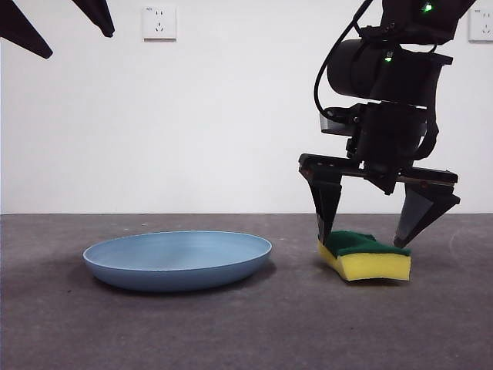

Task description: Pick up the plate,pick up the cloth,clean the plate with the cloth

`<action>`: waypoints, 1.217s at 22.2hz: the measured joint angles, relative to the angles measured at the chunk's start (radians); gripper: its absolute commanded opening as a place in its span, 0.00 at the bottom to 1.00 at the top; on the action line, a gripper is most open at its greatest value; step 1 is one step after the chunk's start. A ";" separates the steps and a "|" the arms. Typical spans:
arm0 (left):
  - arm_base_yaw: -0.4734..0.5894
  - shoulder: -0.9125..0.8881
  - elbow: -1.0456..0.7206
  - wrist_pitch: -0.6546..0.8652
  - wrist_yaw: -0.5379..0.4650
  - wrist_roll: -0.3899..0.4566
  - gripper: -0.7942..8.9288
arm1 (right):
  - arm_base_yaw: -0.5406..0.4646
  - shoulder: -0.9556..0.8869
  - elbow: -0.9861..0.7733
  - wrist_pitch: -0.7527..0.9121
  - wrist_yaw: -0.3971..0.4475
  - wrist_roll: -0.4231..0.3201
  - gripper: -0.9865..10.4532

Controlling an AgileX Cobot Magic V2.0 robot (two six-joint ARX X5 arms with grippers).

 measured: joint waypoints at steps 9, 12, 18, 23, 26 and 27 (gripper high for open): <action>0.000 0.000 0.000 0.008 -0.117 0.032 0.10 | 0.039 -0.327 -0.001 -0.024 -0.003 -0.035 0.07; 0.000 0.000 0.000 0.008 -0.117 0.060 0.07 | 0.042 -0.461 -0.001 -0.026 -0.003 -0.067 0.07; -0.003 -0.076 0.000 0.029 -0.074 0.070 0.07 | 0.074 -0.700 -0.006 -0.023 0.038 -0.136 0.07; -0.024 -0.284 -0.160 0.208 -0.055 0.071 0.07 | 0.160 -0.940 -0.227 0.129 0.185 -0.165 0.07; -0.027 -0.424 -0.368 0.325 -0.053 0.068 0.07 | 0.190 -1.075 -0.416 0.218 0.217 -0.168 0.07; -0.029 -0.475 -0.427 0.352 -0.052 0.063 0.07 | 0.199 -1.115 -0.471 0.244 0.228 -0.168 0.07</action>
